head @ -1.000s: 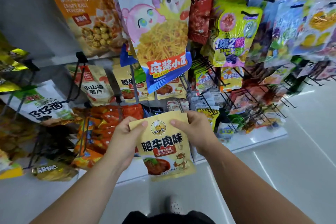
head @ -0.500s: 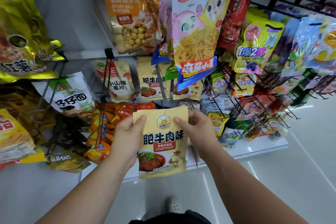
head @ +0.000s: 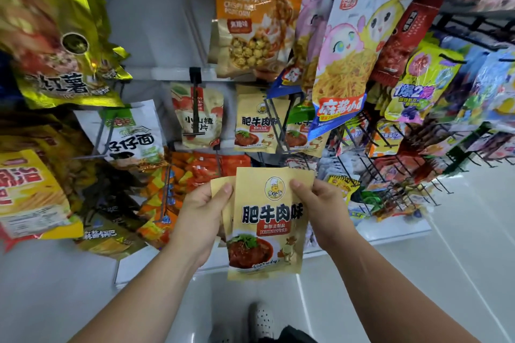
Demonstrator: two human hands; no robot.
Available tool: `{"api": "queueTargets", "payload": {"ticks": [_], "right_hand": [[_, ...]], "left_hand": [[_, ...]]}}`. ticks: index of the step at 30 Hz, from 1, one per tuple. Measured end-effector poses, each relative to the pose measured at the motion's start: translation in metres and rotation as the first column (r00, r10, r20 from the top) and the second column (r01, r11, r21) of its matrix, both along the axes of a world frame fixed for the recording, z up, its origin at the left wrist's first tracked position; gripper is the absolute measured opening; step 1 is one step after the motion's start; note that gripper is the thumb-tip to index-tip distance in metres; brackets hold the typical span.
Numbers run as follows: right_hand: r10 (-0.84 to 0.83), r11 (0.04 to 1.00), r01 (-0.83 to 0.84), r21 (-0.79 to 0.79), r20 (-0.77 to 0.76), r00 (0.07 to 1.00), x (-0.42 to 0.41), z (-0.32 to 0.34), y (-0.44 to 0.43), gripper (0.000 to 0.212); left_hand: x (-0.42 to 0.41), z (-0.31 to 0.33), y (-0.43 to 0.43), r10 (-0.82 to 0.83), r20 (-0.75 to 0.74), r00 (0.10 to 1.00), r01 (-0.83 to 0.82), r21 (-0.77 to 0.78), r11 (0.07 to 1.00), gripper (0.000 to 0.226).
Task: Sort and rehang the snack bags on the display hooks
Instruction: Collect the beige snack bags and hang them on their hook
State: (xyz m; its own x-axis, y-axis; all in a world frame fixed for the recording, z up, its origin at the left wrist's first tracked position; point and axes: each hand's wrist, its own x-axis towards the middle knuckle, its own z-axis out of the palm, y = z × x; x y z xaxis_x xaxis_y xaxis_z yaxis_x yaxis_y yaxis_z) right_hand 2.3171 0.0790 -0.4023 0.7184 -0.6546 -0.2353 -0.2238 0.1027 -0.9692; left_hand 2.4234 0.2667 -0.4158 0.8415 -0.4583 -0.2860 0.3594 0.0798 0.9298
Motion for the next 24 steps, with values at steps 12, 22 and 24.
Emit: {"api": "queueTargets", "payload": {"ticks": [12, 22, 24], "right_hand": [[-0.009, 0.996, 0.006, -0.091, -0.033, 0.999, 0.021, 0.001, 0.019, 0.045], [-0.004, 0.998, 0.002, -0.055, -0.045, 0.999, 0.025, -0.002, 0.009, 0.031], [-0.007, 0.999, 0.005, -0.032, -0.049, 0.999, 0.023, -0.006, 0.003, 0.016]], "left_hand": [[0.018, 0.003, 0.015, 0.009, 0.041, 0.999, -0.01, 0.031, 0.999, 0.016], [0.03, -0.001, 0.005, 0.073, 0.071, 0.995, -0.082, 0.118, 0.99, 0.016], [0.031, -0.003, 0.002, 0.07, 0.09, 0.993, -0.082, 0.14, 0.987, 0.017]]}}
